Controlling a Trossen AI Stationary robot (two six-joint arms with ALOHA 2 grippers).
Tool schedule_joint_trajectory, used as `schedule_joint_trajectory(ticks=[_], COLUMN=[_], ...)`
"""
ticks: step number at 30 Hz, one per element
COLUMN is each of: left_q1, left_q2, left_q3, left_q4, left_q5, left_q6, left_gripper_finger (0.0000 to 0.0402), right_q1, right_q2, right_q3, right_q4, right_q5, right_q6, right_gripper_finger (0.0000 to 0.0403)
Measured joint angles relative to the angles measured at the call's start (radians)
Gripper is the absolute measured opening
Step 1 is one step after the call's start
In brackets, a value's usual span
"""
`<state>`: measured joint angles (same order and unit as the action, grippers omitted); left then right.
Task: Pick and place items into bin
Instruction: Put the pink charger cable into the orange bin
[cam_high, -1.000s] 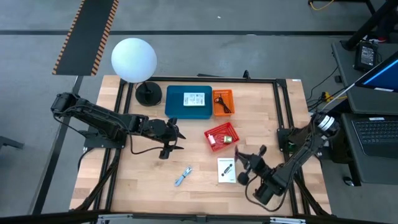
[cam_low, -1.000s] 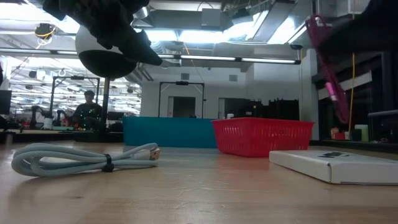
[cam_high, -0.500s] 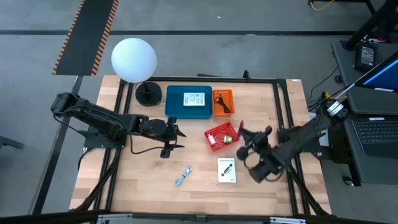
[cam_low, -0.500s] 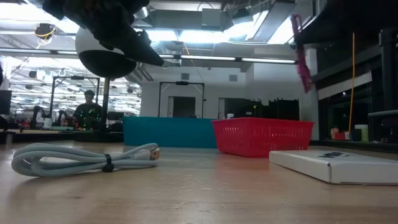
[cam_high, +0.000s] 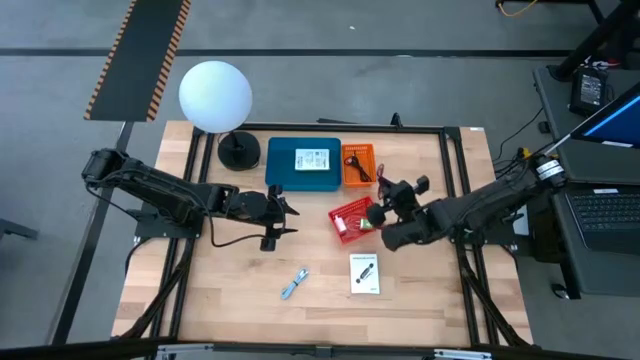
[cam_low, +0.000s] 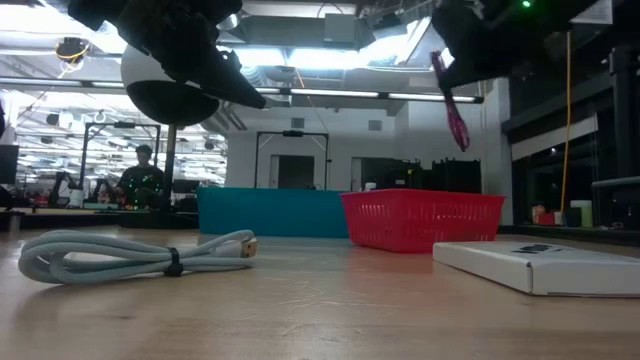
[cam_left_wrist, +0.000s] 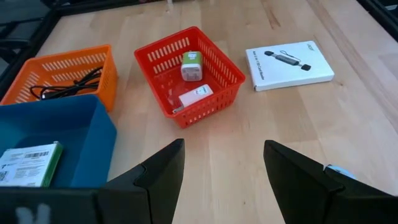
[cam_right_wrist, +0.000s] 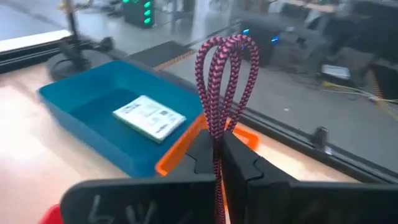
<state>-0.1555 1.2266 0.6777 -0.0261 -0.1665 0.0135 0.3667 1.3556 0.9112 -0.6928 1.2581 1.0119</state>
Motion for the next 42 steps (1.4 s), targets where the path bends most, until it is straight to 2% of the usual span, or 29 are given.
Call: schedule_joint_trajectory(ticks=[4,7,14,18,24,27,42], left_q1=[0.000,0.000,0.000,0.000,0.000,0.000,0.000], left_q2=[0.000,0.000,0.000,0.000,0.000,0.000,0.000], left_q3=[0.000,0.000,0.000,0.000,0.000,0.000,0.000], left_q4=[0.000,0.000,0.000,-0.001,-0.001,-0.001,-0.001], left_q5=[0.000,0.000,0.000,0.000,0.000,0.000,0.000], left_q6=[0.000,0.016,0.045,0.045,0.045,0.054,0.079], left_gripper_finger=[0.0214,0.0214,0.0214,0.0214,0.0214,0.0214,0.0214], right_q1=[-0.074,-0.153,-0.377,-0.515,-0.665,-0.697,-0.737], right_q2=[-0.034,-0.058,-0.066,-0.066,-0.042,-0.012,0.168], right_q3=[0.000,0.000,0.000,0.001,0.001,0.001,0.001], right_q4=[0.220,0.308,0.424,0.448,0.427,0.441,0.491], right_q5=[-0.122,-0.217,-0.504,-0.702,-0.886,-0.921,-0.925], right_q6=[-0.287,-0.403,-0.516,-0.500,-0.494,-0.520,-0.575], right_gripper_finger=[0.0000,0.0000,0.0000,0.0000,0.0000,0.0000,0.0000])
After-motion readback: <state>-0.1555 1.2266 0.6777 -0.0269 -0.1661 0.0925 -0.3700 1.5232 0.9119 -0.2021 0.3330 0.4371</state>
